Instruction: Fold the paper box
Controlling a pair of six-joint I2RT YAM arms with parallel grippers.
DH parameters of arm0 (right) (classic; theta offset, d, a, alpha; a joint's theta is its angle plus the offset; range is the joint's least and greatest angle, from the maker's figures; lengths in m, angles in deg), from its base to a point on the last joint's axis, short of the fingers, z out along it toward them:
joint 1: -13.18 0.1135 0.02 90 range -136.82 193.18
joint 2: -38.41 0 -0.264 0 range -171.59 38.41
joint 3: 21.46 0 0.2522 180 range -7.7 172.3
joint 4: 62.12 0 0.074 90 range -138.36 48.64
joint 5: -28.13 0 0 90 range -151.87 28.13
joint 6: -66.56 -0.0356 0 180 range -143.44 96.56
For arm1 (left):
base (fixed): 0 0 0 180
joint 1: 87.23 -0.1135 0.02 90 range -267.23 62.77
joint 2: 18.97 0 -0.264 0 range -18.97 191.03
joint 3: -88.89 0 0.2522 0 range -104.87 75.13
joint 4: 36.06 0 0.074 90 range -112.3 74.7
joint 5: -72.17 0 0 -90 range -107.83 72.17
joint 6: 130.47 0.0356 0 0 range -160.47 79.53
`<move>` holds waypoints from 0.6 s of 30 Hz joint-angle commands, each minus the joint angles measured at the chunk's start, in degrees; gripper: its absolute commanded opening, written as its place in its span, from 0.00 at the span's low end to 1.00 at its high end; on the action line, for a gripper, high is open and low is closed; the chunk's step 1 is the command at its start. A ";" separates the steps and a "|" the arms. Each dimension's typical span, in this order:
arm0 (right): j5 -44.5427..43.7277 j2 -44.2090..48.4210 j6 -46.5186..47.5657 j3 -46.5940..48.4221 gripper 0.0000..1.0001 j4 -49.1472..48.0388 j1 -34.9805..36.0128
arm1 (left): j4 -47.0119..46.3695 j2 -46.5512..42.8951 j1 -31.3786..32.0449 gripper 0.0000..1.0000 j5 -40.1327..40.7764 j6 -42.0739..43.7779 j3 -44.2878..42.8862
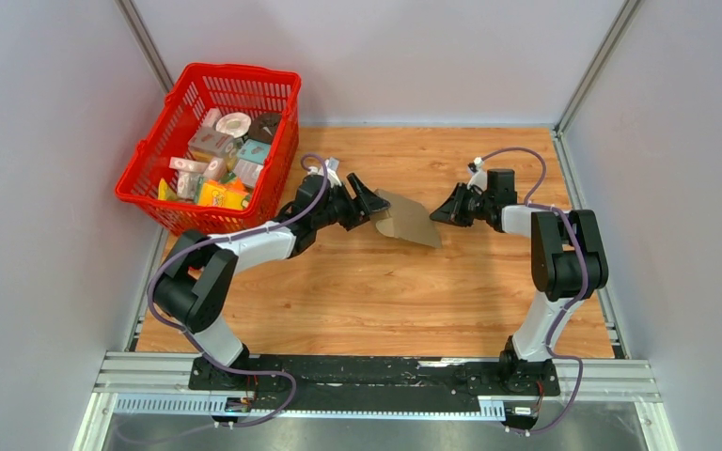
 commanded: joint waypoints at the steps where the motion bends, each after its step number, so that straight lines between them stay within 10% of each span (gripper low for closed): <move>1: 0.56 1.87 -0.28 -0.34 0.12 -2.04 0.49 | -0.93 0.80 0.43 0.77 -1.30 -1.36 -2.43; 10: -3.13 5.11 2.36 0.28 0.24 2.88 2.33 | 6.54 -0.25 0.16 0.69 -1.13 0.40 -3.31; 18: -18.32 20.57 5.69 0.37 0.73 19.20 6.72 | 13.92 -5.09 -1.95 0.41 -4.03 1.63 -2.79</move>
